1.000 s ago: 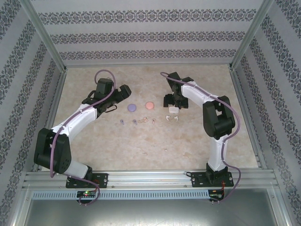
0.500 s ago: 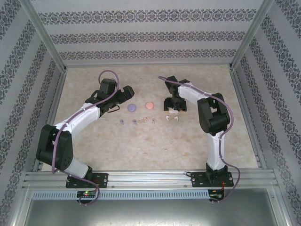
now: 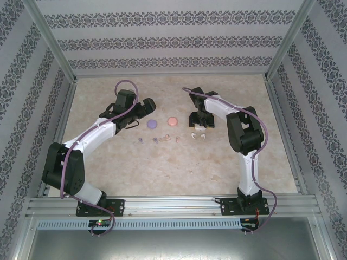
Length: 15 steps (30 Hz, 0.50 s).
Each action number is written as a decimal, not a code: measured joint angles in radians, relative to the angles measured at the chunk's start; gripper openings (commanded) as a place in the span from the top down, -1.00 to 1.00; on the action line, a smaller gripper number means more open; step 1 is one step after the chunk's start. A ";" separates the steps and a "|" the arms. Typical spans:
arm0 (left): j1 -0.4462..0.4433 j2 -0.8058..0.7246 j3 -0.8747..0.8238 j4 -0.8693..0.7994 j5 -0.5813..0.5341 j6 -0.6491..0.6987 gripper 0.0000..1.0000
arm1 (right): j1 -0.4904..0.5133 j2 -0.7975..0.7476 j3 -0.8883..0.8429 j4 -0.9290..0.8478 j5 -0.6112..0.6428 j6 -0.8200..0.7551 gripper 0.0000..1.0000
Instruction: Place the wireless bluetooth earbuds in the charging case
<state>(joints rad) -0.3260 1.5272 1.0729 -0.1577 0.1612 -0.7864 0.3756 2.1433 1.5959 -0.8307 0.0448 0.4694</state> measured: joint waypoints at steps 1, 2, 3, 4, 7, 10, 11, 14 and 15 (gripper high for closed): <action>-0.002 0.000 0.003 0.000 0.001 0.000 -0.99 | 0.000 0.000 0.000 0.000 0.000 0.005 -0.49; -0.002 0.000 0.006 0.000 0.000 0.000 -0.99 | 0.000 0.000 0.000 0.000 -0.001 0.009 -0.49; -0.002 0.000 0.008 0.000 0.000 0.000 -0.99 | 0.000 0.000 0.000 0.000 -0.002 0.016 -0.49; -0.002 0.000 0.008 0.000 0.000 0.000 -0.99 | -0.001 0.001 0.000 0.000 -0.004 0.023 -0.49; -0.002 0.000 0.009 0.000 0.000 0.000 -0.99 | -0.001 0.001 0.000 -0.002 -0.008 0.035 -0.47; -0.003 0.000 0.009 0.000 0.000 0.001 -0.99 | -0.006 0.001 0.000 -0.003 -0.010 0.046 -0.46; -0.005 0.000 0.010 0.000 0.000 0.001 -0.99 | -0.007 0.002 0.000 -0.003 -0.012 0.050 -0.44; -0.011 0.000 0.010 0.000 0.000 0.002 -0.99 | -0.007 0.002 0.001 -0.002 -0.017 0.055 -0.34; -0.013 0.000 0.010 -0.003 -0.001 0.003 -0.99 | -0.007 0.003 0.002 -0.002 -0.018 0.056 -0.30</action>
<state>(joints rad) -0.3389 1.5272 1.0828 -0.1604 0.1604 -0.7830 0.3683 2.1460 1.5982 -0.8330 0.0265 0.5259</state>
